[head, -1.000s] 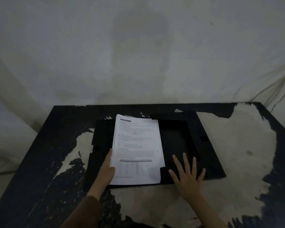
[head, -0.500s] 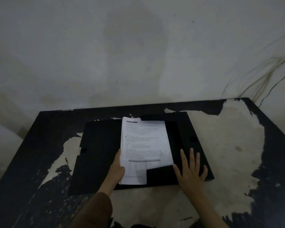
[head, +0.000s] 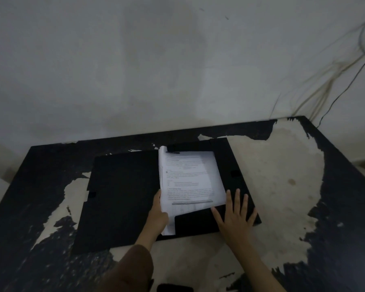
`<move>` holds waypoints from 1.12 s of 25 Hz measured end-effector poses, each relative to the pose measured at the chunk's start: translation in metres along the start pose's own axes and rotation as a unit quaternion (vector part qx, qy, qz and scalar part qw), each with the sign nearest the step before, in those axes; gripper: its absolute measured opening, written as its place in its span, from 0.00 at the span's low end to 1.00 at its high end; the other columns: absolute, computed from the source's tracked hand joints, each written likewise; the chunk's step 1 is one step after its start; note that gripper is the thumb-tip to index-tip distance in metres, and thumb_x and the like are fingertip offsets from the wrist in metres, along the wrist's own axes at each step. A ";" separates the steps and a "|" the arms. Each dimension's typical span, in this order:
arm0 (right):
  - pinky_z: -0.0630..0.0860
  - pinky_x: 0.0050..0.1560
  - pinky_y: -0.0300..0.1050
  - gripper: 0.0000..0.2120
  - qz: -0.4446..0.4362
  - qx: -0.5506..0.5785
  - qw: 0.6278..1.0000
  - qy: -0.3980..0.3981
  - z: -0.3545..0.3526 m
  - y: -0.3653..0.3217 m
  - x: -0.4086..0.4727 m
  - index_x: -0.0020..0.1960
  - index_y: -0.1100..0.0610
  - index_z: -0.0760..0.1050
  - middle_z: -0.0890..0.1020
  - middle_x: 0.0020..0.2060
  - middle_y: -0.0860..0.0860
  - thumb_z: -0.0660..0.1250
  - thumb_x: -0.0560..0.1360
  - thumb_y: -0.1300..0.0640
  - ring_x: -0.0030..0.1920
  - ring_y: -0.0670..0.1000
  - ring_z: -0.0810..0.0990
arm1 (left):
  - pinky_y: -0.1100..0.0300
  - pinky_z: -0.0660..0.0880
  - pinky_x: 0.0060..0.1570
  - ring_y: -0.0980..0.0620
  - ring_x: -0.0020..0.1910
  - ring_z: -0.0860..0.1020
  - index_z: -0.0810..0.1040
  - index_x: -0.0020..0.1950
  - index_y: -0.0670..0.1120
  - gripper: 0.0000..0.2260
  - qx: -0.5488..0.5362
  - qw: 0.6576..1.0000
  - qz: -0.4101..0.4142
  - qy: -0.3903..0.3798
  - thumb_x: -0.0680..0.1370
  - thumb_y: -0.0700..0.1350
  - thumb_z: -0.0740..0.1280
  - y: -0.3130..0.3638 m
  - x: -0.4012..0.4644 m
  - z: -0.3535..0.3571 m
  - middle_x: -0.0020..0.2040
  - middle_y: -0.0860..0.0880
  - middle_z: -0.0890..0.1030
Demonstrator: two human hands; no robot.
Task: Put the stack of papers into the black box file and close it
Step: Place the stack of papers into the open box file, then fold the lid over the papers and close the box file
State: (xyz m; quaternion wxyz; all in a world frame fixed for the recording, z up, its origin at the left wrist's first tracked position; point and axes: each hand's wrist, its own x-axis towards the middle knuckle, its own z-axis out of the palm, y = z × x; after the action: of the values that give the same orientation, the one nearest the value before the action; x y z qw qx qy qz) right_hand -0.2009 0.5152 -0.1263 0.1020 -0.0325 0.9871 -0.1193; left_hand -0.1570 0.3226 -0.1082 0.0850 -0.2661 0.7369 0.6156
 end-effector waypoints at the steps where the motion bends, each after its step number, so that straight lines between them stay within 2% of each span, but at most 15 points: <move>1: 0.66 0.55 0.77 0.43 0.002 0.004 1.000 0.005 -0.001 0.000 0.000 0.65 0.61 0.73 0.76 0.64 0.64 0.34 0.74 0.33 0.63 0.68 0.74 | 0.52 0.56 0.74 0.49 0.72 0.62 0.50 0.77 0.49 0.33 0.001 1.000 0.001 -0.011 0.75 0.27 0.52 0.001 0.001 0.004 0.75 0.46 0.61; 4: 0.63 0.60 0.76 0.47 0.000 0.000 1.000 0.022 -0.003 0.000 0.001 0.69 0.60 0.68 0.71 0.68 0.64 0.30 0.72 0.31 0.67 0.67 0.69 | 0.50 0.57 0.73 0.53 0.70 0.62 0.49 0.77 0.52 0.29 0.009 0.999 0.005 -0.042 0.79 0.34 0.54 0.006 0.006 0.015 0.74 0.49 0.62; 7: 0.47 0.71 0.69 0.54 -0.003 -0.019 1.000 0.011 0.006 0.007 0.005 0.75 0.53 0.44 0.50 0.77 0.57 0.17 0.58 0.27 0.76 0.60 0.47 | 0.53 0.61 0.72 0.54 0.66 0.67 0.51 0.76 0.52 0.30 0.024 0.998 -0.011 -0.056 0.78 0.33 0.57 0.008 0.013 0.020 0.72 0.47 0.66; 9: 0.43 0.73 0.66 0.55 0.001 -0.021 1.000 0.019 0.011 0.011 0.006 0.75 0.50 0.38 0.43 0.77 0.54 0.14 0.53 0.28 0.76 0.57 0.41 | 0.53 0.66 0.70 0.52 0.64 0.69 0.55 0.75 0.53 0.32 0.053 0.996 -0.019 -0.072 0.76 0.31 0.59 0.009 0.015 0.021 0.70 0.45 0.70; 11: 0.43 0.73 0.66 0.56 0.006 -0.029 0.999 0.012 0.009 0.009 0.006 0.74 0.50 0.37 0.43 0.77 0.54 0.13 0.52 0.28 0.76 0.57 0.40 | 0.52 0.66 0.70 0.49 0.66 0.68 0.56 0.75 0.54 0.31 0.077 0.994 -0.023 -0.080 0.76 0.33 0.60 0.012 0.019 0.024 0.70 0.45 0.69; 14: 0.43 0.73 0.66 0.56 0.005 -0.027 1.000 0.013 0.009 0.009 0.005 0.74 0.50 0.38 0.43 0.77 0.55 0.13 0.52 0.28 0.76 0.58 0.41 | 0.47 0.58 0.72 0.42 0.70 0.58 0.52 0.76 0.57 0.30 0.176 0.979 -0.064 -0.076 0.77 0.42 0.59 0.013 0.026 0.025 0.71 0.44 0.62; 18: 0.44 0.72 0.67 0.54 -0.004 -0.017 1.000 0.024 0.012 0.011 0.005 0.75 0.51 0.40 0.45 0.77 0.56 0.15 0.55 0.28 0.76 0.59 0.43 | 0.48 0.54 0.73 0.43 0.71 0.54 0.48 0.76 0.56 0.26 0.240 0.962 -0.089 -0.095 0.80 0.55 0.54 0.008 0.027 0.020 0.72 0.45 0.55; 21: 0.46 0.71 0.69 0.54 -0.011 -0.009 0.999 0.036 0.013 0.013 0.006 0.75 0.52 0.43 0.48 0.77 0.57 0.17 0.57 0.27 0.76 0.60 0.45 | 0.50 0.57 0.71 0.45 0.70 0.57 0.54 0.76 0.53 0.24 0.269 0.963 -0.036 -0.011 0.80 0.54 0.53 -0.003 0.015 0.006 0.72 0.46 0.58; 23: 0.47 0.70 0.71 0.51 -0.026 0.005 0.999 0.047 0.010 0.013 0.005 0.75 0.52 0.46 0.51 0.77 0.57 0.20 0.61 0.27 0.76 0.60 0.47 | 0.51 0.59 0.70 0.47 0.69 0.59 0.58 0.75 0.52 0.23 0.332 0.941 0.030 0.064 0.80 0.51 0.56 -0.019 0.001 -0.016 0.71 0.47 0.60; 25: 0.51 0.66 0.75 0.45 -0.080 -0.003 0.995 0.058 0.008 0.011 -0.001 0.74 0.54 0.57 0.59 0.74 0.59 0.27 0.69 0.30 0.75 0.59 0.52 | 0.51 0.61 0.71 0.48 0.71 0.59 0.59 0.74 0.51 0.23 0.385 0.911 0.050 0.138 0.80 0.49 0.58 -0.042 -0.015 -0.044 0.72 0.47 0.60; 26: 0.52 0.65 0.75 0.41 -0.114 -0.009 0.991 0.068 0.010 0.009 -0.004 0.73 0.55 0.60 0.61 0.74 0.59 0.31 0.72 0.32 0.76 0.56 0.50 | 0.50 0.61 0.71 0.47 0.72 0.59 0.58 0.74 0.50 0.24 0.389 0.904 0.029 0.175 0.79 0.48 0.58 -0.054 -0.023 -0.058 0.73 0.46 0.60; 27: 0.49 0.66 0.75 0.38 -0.149 -0.013 0.986 0.070 0.013 0.006 -0.009 0.73 0.53 0.59 0.57 0.75 0.55 0.33 0.74 0.33 0.76 0.52 0.43 | 0.48 0.60 0.72 0.45 0.73 0.58 0.58 0.74 0.48 0.24 0.381 0.900 -0.005 0.210 0.79 0.48 0.59 -0.063 -0.030 -0.070 0.74 0.45 0.60; 28: 0.43 0.69 0.72 0.35 -0.182 -0.019 0.980 0.078 0.018 0.003 -0.013 0.73 0.50 0.55 0.49 0.77 0.50 0.33 0.74 0.34 0.75 0.48 0.36 | 0.46 0.59 0.73 0.44 0.73 0.57 0.57 0.75 0.47 0.25 0.367 0.898 -0.044 0.240 0.79 0.48 0.59 -0.070 -0.036 -0.079 0.74 0.44 0.59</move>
State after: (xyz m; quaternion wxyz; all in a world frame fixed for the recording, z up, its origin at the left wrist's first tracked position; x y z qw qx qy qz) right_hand -0.1847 0.5150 -0.1418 0.0003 -0.2044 0.9716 -0.1191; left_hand -0.0755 0.2506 -0.1338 0.0240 -0.3879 0.8960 0.2146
